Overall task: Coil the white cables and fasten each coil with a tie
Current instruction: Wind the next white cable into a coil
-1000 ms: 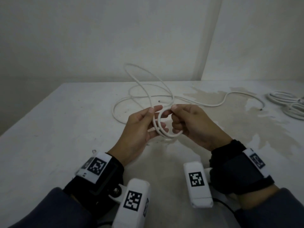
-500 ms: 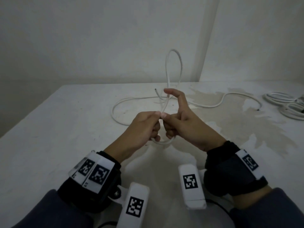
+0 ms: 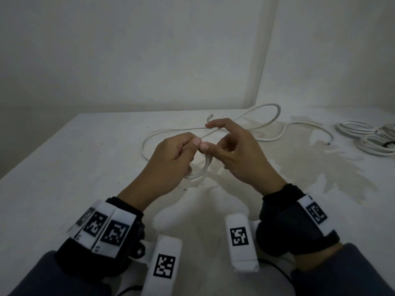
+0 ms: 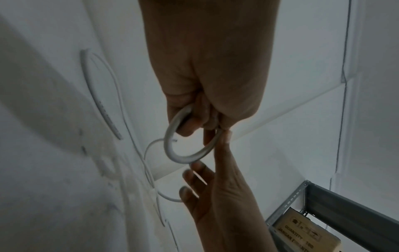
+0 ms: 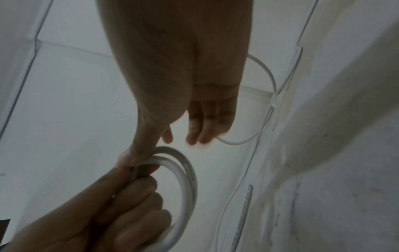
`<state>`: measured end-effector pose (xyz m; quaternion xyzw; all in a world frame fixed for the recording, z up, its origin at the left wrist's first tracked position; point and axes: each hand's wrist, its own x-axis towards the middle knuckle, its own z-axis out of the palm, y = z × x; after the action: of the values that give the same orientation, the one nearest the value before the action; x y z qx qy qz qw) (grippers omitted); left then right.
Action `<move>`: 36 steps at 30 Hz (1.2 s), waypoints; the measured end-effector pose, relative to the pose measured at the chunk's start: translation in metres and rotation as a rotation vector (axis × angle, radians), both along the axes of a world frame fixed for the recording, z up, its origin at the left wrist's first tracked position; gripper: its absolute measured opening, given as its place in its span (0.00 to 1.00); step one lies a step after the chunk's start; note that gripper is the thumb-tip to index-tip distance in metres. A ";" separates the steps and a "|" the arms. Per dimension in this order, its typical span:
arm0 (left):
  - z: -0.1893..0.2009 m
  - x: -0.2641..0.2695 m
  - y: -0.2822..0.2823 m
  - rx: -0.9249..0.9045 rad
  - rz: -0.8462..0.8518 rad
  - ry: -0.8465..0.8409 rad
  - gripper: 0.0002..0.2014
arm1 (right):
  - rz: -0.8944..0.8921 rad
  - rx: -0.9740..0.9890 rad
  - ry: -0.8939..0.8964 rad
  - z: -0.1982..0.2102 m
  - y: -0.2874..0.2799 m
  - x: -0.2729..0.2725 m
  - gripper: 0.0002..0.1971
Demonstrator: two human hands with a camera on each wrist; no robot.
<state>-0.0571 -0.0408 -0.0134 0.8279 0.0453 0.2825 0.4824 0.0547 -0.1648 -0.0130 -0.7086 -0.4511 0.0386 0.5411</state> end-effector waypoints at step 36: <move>-0.007 0.081 -0.038 -0.679 -0.119 0.005 0.18 | 0.005 0.312 0.539 -0.004 -0.003 0.018 0.31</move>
<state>0.0243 -0.0790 -0.0207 0.6221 0.0895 0.2208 0.7458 0.0727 -0.1679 -0.0171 -0.5802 -0.2934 0.1568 0.7434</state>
